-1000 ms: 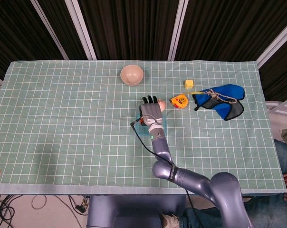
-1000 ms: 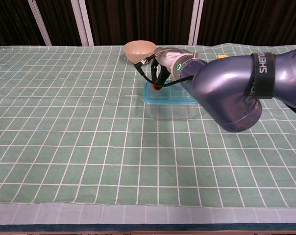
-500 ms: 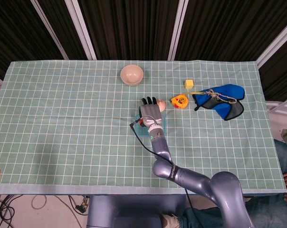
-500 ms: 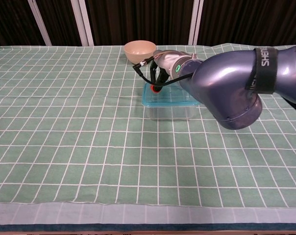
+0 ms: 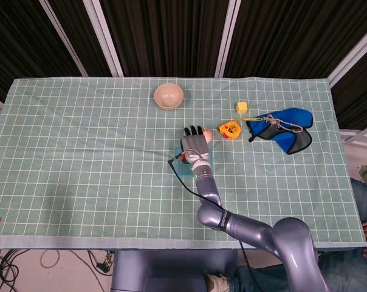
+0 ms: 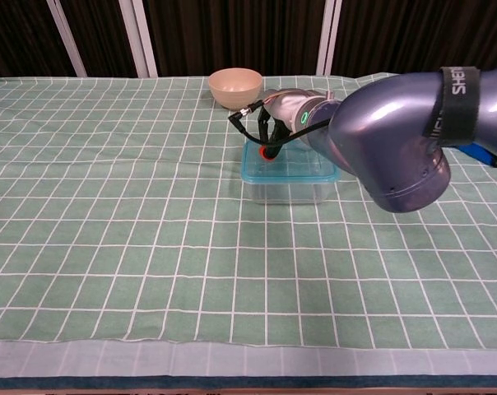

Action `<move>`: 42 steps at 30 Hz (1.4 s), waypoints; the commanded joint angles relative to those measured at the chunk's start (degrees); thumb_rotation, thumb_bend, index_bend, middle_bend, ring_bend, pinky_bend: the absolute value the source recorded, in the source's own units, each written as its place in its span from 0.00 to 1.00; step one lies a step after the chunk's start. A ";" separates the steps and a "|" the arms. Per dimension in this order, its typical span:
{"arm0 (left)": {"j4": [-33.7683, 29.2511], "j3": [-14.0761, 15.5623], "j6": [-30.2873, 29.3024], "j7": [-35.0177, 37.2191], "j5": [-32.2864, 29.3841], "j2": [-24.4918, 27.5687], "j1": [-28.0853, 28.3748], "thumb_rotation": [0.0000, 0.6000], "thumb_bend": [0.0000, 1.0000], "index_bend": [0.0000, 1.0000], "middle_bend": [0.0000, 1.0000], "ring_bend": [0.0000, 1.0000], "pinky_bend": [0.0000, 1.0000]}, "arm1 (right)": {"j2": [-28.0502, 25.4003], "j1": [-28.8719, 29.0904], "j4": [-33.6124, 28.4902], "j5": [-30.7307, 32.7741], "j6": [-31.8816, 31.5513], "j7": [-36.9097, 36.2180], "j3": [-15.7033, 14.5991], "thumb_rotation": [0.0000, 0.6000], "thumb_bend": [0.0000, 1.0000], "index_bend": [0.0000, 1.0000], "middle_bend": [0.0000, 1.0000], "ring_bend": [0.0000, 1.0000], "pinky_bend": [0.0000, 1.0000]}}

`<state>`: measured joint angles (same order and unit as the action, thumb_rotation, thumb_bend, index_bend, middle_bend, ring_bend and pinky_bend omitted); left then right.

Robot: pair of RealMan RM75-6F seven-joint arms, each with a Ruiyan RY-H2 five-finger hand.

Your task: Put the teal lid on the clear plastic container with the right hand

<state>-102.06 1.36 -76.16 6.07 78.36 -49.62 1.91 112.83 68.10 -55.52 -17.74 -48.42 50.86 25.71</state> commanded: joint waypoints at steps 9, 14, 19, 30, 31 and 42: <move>0.05 0.01 0.00 0.10 0.08 0.00 0.00 1.00 0.46 0.09 0.00 0.00 0.00 | -0.25 0.25 -0.24 1.32 0.11 1.02 -1.29 1.00 0.53 0.65 0.15 0.03 0.00; 0.06 -0.01 -0.06 0.03 0.06 -0.04 -0.02 1.00 0.46 0.09 0.00 0.00 0.00 | -0.43 0.43 -0.34 2.07 0.19 1.54 -1.72 1.00 0.53 0.65 0.15 0.03 0.00; 0.08 -0.02 -0.10 0.01 0.07 -0.07 -0.04 1.00 0.46 0.09 0.00 0.00 0.00 | -0.55 0.51 -0.47 2.98 0.50 2.03 -2.14 1.00 0.53 0.65 0.15 0.02 0.00; 0.19 -0.05 -0.32 -0.06 0.19 -0.15 -0.09 1.00 0.46 0.09 0.00 0.00 0.00 | -4.31 -1.57 -7.56 -6.14 -6.13 -6.99 0.65 1.00 0.30 0.17 0.07 0.00 0.00; 0.21 -0.05 -0.36 -0.09 0.23 -0.15 -0.10 1.00 0.46 0.09 0.00 0.00 0.00 | -5.26 -2.23 -9.42 -7.09 -7.21 -7.51 0.55 1.00 0.27 0.13 0.05 0.00 0.00; 0.77 -0.07 -1.95 -1.01 1.55 -0.68 -0.45 1.00 0.46 0.09 0.00 0.00 0.00 | -24.74 -18.56 -41.17 -26.66 -24.67 -18.07 -4.52 1.00 0.24 0.02 0.01 0.00 0.00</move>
<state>-101.39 1.31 -77.90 5.15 79.71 -50.21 1.53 96.97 57.32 -85.38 -35.79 -67.23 37.27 24.86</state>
